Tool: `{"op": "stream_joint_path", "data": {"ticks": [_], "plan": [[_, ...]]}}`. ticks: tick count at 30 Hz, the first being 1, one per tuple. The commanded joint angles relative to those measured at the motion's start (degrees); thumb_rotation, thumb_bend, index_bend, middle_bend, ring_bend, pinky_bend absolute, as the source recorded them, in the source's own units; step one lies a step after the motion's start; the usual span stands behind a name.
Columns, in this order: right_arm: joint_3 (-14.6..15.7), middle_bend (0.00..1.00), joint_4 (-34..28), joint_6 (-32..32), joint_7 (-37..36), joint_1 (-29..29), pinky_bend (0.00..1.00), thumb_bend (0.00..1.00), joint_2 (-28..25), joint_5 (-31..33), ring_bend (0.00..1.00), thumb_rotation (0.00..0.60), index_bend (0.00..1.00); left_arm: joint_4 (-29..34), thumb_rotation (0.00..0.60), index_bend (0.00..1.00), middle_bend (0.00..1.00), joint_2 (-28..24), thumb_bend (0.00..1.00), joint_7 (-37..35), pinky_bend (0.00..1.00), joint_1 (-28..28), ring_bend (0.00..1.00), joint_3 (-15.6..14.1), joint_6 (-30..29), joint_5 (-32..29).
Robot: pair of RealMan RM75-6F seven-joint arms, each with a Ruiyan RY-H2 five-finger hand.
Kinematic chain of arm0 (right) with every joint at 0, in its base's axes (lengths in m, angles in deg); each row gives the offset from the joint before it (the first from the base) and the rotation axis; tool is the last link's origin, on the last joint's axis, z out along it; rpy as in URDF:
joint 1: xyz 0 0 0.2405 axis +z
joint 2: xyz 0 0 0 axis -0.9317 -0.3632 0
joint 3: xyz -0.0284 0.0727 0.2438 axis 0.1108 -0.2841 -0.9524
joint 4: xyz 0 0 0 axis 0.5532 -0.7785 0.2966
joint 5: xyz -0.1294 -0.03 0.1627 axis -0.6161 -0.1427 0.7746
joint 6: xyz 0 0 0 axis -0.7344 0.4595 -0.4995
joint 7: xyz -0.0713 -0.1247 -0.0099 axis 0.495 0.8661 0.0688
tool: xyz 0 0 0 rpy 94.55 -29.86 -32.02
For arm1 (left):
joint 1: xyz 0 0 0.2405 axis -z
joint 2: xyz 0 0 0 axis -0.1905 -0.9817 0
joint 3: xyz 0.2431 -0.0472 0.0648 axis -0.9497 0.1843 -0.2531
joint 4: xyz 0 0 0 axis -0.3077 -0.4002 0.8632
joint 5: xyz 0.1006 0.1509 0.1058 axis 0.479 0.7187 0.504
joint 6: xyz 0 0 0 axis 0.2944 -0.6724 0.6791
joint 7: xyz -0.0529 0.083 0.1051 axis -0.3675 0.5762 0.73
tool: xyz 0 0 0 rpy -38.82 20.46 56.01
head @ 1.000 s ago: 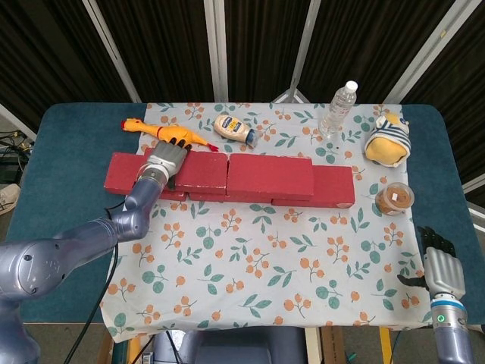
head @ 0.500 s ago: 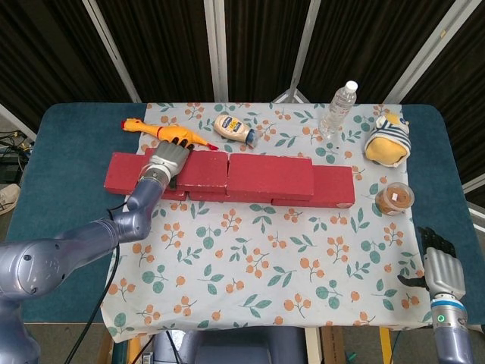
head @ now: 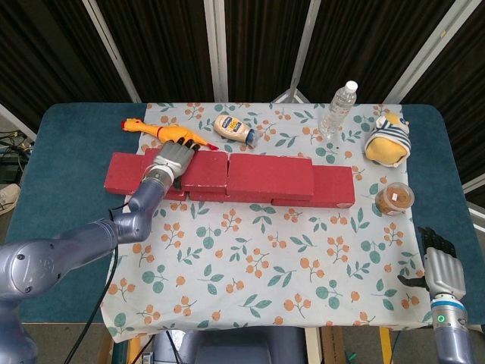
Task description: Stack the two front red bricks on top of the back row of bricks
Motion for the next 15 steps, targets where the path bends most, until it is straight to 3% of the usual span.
{"op": "stream_joint_path", "data": {"ticks": [1,15], "plan": [[0.1,0.0,0.1,0.1,0.2,0.1,0.0,0.11,0.0,0.1,0.0,0.6,0.0,0.6,0.6,0.0,0.0,-0.4,0.0,0.1,0.17,0.0,0.0,0.0,-0.3,0.4],[0.3,0.0,-0.3,0.2,1.2,0.3,0.0,0.11,0.0,0.8,0.0,0.6,0.0,11.2,0.6,0.0,0.0,-9.3,0.0,-0.6,0.12,-0.2,0.0,1.2,-5.4,3.7]]}}
